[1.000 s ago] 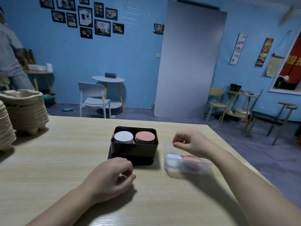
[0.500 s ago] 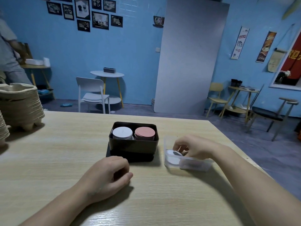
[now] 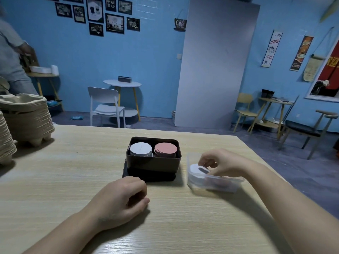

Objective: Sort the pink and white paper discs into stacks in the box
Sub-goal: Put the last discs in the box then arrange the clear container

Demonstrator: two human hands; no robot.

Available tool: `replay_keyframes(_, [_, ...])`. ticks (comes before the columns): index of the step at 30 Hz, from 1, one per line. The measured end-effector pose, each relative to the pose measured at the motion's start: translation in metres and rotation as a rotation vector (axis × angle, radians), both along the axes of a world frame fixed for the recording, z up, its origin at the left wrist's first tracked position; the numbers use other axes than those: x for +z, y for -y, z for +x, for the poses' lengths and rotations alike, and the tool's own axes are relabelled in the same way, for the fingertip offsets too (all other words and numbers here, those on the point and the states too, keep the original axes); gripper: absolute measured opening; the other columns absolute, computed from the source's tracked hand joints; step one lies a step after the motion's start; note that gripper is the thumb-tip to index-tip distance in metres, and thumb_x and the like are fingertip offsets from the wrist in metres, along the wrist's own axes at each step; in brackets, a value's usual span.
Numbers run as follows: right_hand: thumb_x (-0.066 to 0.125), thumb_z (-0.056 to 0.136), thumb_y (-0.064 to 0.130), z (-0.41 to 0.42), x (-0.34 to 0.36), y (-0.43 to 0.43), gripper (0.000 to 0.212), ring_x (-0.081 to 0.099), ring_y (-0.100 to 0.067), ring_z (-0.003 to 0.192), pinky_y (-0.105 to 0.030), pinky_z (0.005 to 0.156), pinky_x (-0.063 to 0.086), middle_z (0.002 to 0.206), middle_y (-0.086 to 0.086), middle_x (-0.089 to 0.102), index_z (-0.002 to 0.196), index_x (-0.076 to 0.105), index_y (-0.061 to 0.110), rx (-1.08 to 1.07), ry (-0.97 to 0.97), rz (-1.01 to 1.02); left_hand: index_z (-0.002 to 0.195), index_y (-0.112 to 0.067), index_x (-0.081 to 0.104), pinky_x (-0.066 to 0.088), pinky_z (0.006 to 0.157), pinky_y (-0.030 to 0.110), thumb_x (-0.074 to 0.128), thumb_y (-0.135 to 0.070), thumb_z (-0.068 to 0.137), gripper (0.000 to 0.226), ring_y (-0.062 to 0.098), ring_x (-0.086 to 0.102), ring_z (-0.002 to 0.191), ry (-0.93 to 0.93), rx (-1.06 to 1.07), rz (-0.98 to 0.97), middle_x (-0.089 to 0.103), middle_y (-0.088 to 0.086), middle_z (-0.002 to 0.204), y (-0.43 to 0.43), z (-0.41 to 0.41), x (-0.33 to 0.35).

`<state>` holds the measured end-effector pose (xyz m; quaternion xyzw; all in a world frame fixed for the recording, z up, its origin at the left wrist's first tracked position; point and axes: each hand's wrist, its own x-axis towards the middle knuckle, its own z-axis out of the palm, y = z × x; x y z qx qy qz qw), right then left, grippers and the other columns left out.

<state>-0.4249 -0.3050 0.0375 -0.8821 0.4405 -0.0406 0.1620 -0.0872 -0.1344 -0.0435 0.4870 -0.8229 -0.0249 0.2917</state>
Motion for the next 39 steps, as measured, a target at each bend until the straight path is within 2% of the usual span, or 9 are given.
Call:
replay_keyframes(5, [0.089,0.076,0.018,-0.008,0.014,-0.007,0.032,0.067,0.003,0.101,-0.022,0.091,0.057,0.106,0.015,0.07,0.102,0.073,0.029,-0.035,0.141,0.0,0.095,-0.036,0.061,0.041,0.071,0.014,0.062,-0.046,0.093,0.011,-0.003,0.052,0.085,0.045,-0.004,-0.009,0.056,-0.022,0.091,-0.003,0.001,0.004])
replay_keyframes(9, [0.093,0.072,0.016,-0.005,0.021,-0.016,0.038,0.069,-0.002,0.102,-0.025,0.09,0.059,0.105,0.013,0.073,0.103,0.074,0.029,-0.067,0.322,-0.051,0.105,-0.036,0.068,0.051,0.083,0.024,0.06,-0.049,0.093,0.02,-0.001,0.058,0.099,0.052,0.001,0.017,0.063,-0.022,0.105,-0.004,0.004,0.003])
replay_keyframes(12, [0.093,0.073,0.01,0.009,0.025,-0.022,0.042,0.068,-0.003,0.1,-0.02,0.088,0.058,0.107,0.01,0.073,0.108,0.074,0.022,-0.064,0.428,-0.073,0.111,-0.036,0.069,0.049,0.091,0.024,0.057,-0.052,0.093,0.027,-0.003,0.056,0.106,0.056,-0.003,0.035,0.063,-0.024,0.111,-0.004,0.005,0.003])
replay_keyframes(15, [0.093,0.074,0.011,0.03,0.023,-0.02,0.047,0.068,-0.006,0.104,-0.024,0.091,0.058,0.112,0.007,0.072,0.114,0.071,0.022,-0.055,0.515,-0.023,0.109,-0.037,0.068,0.048,0.093,0.027,0.057,-0.053,0.092,0.026,-0.003,0.055,0.107,0.055,-0.01,0.048,0.063,-0.023,0.11,-0.002,0.004,0.002])
replay_keyframes(18, [0.094,0.074,0.014,0.059,0.019,-0.014,0.045,0.069,-0.009,0.101,-0.029,0.089,0.06,0.11,0.005,0.073,0.111,0.071,0.022,-0.034,0.61,0.007,0.104,-0.035,0.069,0.049,0.092,0.029,0.059,-0.052,0.091,0.024,-0.002,0.056,0.105,0.02,-0.001,0.053,0.065,-0.022,0.108,0.0,0.004,0.0])
replay_keyframes(21, [0.097,0.071,0.025,0.091,0.017,-0.01,0.045,0.069,-0.011,0.098,-0.028,0.088,0.059,0.108,0.002,0.074,0.108,0.071,0.022,-0.033,0.668,0.038,0.099,-0.034,0.068,0.05,0.09,0.03,0.06,-0.05,0.09,0.02,-0.001,0.057,0.103,-0.01,-0.001,0.059,0.065,-0.021,0.105,0.001,0.004,-0.001])
replay_keyframes(24, [0.096,0.071,0.034,0.121,0.016,-0.005,0.045,0.069,-0.014,0.096,-0.025,0.084,0.058,0.105,0.002,0.072,0.104,0.067,0.024,-0.023,0.598,0.022,0.096,-0.033,0.068,0.05,0.089,0.03,0.062,-0.048,0.09,0.017,-0.001,0.058,0.101,-0.035,-0.007,0.061,0.065,-0.02,0.102,0.001,0.004,-0.001])
replay_keyframes(30, [0.094,0.072,0.036,0.163,0.011,0.003,0.05,0.067,-0.01,0.091,-0.032,0.089,0.057,0.105,0.003,0.071,0.108,0.06,0.026,0.038,0.417,0.004,0.099,-0.03,0.068,0.049,0.086,0.029,0.062,-0.048,0.09,0.02,0.0,0.056,0.096,-0.047,-0.018,0.05,0.064,-0.018,0.098,0.001,0.004,0.0])
replay_keyframes(39, [0.094,0.072,0.04,0.18,0.007,0.001,0.047,0.064,-0.004,0.092,-0.025,0.082,0.053,0.108,0.007,0.07,0.104,0.061,0.03,0.05,0.322,-0.071,0.097,-0.031,0.068,0.048,0.085,0.027,0.061,-0.05,0.089,0.022,0.001,0.055,0.095,-0.044,-0.012,0.052,0.063,-0.018,0.097,0.002,0.003,0.0])
